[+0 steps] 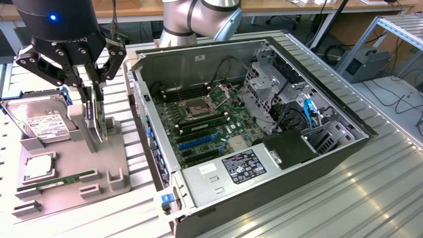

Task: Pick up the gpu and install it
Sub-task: 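Pick up the gpu and move the gpu toward the slot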

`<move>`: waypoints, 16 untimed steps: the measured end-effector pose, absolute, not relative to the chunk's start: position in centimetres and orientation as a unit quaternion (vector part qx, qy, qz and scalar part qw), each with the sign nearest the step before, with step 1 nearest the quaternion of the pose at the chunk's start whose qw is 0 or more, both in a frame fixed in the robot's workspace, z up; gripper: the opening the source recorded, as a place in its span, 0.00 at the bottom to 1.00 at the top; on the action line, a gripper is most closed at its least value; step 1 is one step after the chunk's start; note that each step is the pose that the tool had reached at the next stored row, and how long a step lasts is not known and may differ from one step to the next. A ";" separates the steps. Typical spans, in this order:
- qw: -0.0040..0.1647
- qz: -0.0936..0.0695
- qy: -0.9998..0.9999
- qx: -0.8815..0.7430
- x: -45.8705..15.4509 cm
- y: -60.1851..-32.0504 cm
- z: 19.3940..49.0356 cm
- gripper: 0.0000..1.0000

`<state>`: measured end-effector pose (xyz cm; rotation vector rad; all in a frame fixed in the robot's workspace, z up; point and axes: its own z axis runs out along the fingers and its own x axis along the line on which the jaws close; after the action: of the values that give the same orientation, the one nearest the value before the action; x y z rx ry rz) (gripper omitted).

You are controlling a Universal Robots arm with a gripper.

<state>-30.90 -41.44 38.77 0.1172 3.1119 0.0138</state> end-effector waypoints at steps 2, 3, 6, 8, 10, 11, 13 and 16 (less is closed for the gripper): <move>0.014 0.004 0.999 0.038 -30.9 -41.4 38.8 0.27; 0.014 0.004 0.999 0.038 -30.9 -41.4 38.8 0.27; 0.014 0.004 0.999 0.038 -30.9 -41.4 38.9 0.27; 0.014 0.004 0.999 0.038 -30.9 -41.4 38.9 0.27; 0.014 0.004 0.999 0.038 -30.9 -41.4 39.0 0.27; 0.014 0.004 0.999 0.038 -30.9 -41.4 39.0 0.27; 0.014 0.004 0.999 0.038 -30.9 -41.4 39.1 0.27; 0.014 0.004 0.999 0.038 -30.9 -41.4 39.3 0.27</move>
<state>-30.91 -41.44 39.30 0.1173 3.1119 0.0138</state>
